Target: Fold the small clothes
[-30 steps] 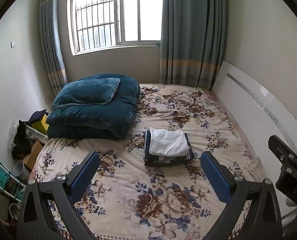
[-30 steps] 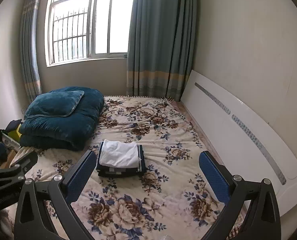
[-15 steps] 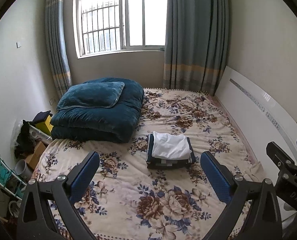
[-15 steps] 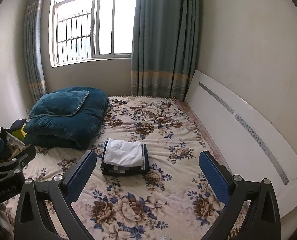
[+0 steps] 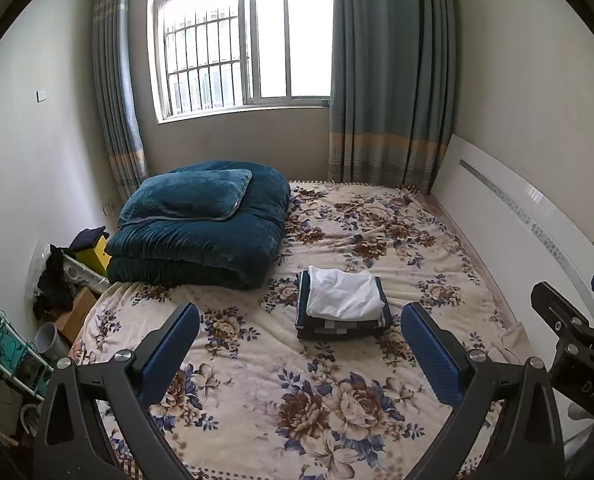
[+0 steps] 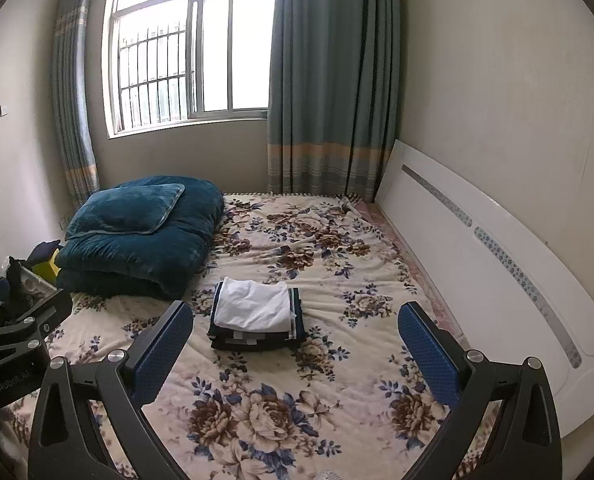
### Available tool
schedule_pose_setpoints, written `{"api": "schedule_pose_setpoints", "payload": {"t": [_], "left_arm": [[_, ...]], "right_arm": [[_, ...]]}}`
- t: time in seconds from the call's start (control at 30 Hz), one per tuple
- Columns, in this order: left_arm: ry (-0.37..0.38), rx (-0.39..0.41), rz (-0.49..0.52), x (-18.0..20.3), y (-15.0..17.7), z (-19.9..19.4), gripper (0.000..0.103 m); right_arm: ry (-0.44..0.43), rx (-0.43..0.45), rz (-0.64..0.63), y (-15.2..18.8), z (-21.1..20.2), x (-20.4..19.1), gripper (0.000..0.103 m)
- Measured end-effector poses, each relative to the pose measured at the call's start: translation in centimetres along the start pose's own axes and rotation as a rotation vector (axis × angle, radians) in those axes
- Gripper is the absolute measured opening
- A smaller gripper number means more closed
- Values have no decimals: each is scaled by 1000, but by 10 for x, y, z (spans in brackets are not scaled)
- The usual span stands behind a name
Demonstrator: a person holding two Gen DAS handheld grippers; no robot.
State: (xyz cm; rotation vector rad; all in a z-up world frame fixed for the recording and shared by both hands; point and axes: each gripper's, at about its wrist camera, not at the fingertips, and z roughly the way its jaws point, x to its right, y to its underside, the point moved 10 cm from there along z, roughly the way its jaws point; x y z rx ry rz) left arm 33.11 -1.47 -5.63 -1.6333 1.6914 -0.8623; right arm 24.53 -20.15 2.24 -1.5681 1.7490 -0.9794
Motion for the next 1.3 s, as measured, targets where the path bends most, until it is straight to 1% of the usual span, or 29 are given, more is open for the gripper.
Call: {"api": "schedule_pose_setpoints", "payload": {"t": [0.87, 1.2, 1.3], "left_arm": [[-8, 4, 1, 1, 1, -4, 103], [-27, 21, -2, -5, -4, -14, 103], [-22, 22, -6, -5, -6, -14, 103]], "right_arm": [[-10, 5, 5, 3, -4, -8, 103], [-14, 5, -1, 6, -4, -16, 103], [-13, 5, -1, 6, -4, -16, 103]]}}
